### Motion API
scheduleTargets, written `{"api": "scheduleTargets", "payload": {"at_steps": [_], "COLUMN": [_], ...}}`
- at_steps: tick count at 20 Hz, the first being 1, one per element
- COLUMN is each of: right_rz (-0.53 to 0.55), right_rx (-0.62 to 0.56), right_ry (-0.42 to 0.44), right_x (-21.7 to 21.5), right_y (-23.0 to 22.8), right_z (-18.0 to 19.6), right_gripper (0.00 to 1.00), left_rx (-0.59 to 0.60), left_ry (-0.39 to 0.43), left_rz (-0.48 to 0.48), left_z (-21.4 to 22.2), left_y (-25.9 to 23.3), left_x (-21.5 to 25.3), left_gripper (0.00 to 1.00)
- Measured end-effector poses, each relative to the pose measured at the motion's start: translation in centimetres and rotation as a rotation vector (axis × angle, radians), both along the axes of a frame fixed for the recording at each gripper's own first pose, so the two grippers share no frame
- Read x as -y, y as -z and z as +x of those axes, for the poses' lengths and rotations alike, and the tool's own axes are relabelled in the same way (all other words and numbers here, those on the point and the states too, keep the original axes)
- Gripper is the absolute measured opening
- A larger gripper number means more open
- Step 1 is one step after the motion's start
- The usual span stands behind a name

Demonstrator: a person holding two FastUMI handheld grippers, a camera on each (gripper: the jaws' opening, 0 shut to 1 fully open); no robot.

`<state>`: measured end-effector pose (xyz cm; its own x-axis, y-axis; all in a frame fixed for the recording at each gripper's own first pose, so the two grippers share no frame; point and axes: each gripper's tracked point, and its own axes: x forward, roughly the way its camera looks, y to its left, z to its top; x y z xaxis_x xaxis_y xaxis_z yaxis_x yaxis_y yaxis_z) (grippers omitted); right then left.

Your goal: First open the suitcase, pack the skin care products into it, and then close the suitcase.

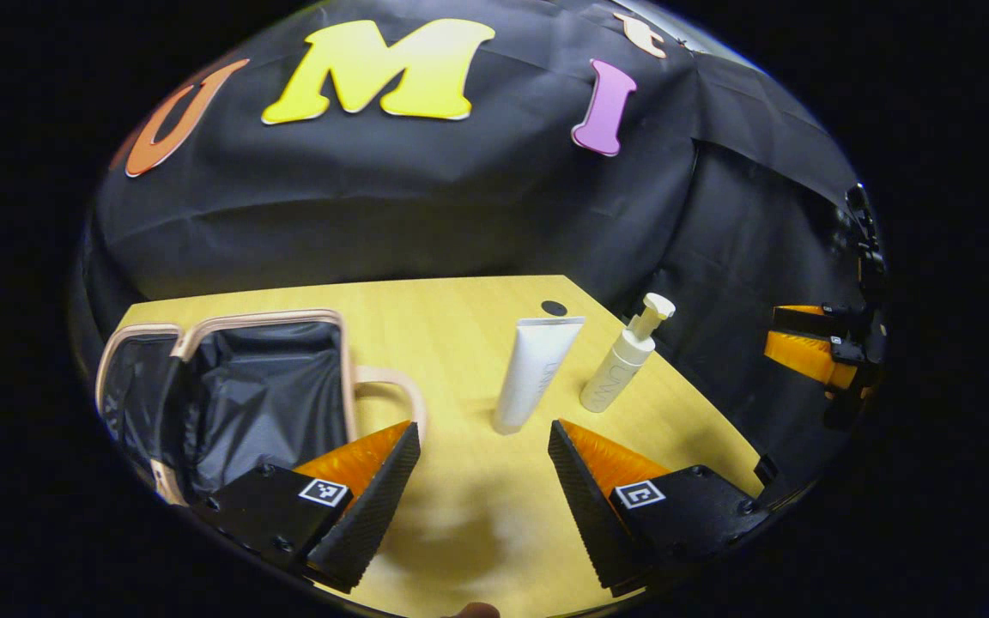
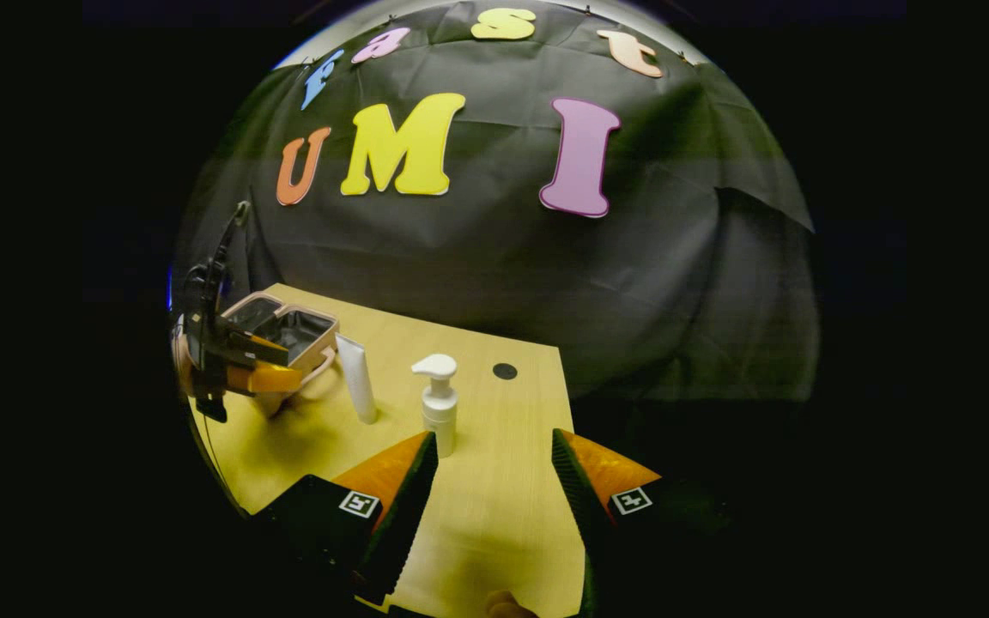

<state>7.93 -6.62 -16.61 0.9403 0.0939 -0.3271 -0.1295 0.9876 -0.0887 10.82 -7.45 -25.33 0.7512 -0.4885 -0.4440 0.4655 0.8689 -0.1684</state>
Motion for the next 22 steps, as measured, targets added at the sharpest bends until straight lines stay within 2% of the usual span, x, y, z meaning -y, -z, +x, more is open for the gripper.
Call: {"api": "scheduleTargets", "payload": {"at_steps": [6, 7, 10, 12, 13, 15, 19, 22], "right_rz": [-0.012, -0.017, -0.024, -0.013, -0.007, 0.013, 0.054, 0.071], "right_rx": [-0.036, -0.048, -0.079, -0.083, -0.084, -0.095, -0.085, -0.07], "right_ry": [-0.005, -0.005, 0.001, -0.007, -0.01, -0.026, -0.097, -0.143], "right_x": [3.2, 3.7, 4.7, 4.8, 4.7, 4.1, 1.0, -1.9], "right_y": [1.6, 2.1, 3.4, 3.7, 3.7, 4.0, 3.3, 3.6], "right_z": [0.3, 0.2, -0.1, -0.2, -0.2, -0.1, 0.9, 3.3], "right_gripper": [0.8, 0.8, 0.8, 0.79, 0.79, 0.79, 0.8, 0.8], "left_rx": [-0.021, -0.016, -0.011, -0.009, -0.015, -0.014, -0.072, -0.065], "left_ry": [0.004, -0.003, -0.033, -0.039, -0.037, -0.049, -0.055, -0.011], "left_rz": [0.027, 0.036, 0.072, 0.066, 0.06, 0.092, 0.062, 0.057], "left_z": [5.1, 5.9, 8.0, 8.7, 8.6, 8.6, 5.3, 0.9], "left_y": [3.5, 4.0, 5.2, 5.6, 5.6, 5.7, 4.6, 1.8], "left_x": [5.3, 5.7, 6.2, 6.5, 6.7, 6.4, 5.6, 4.7], "left_gripper": [0.96, 1.0, 0.94, 0.86, 0.82, 0.6, 0.56, 0.55]}}
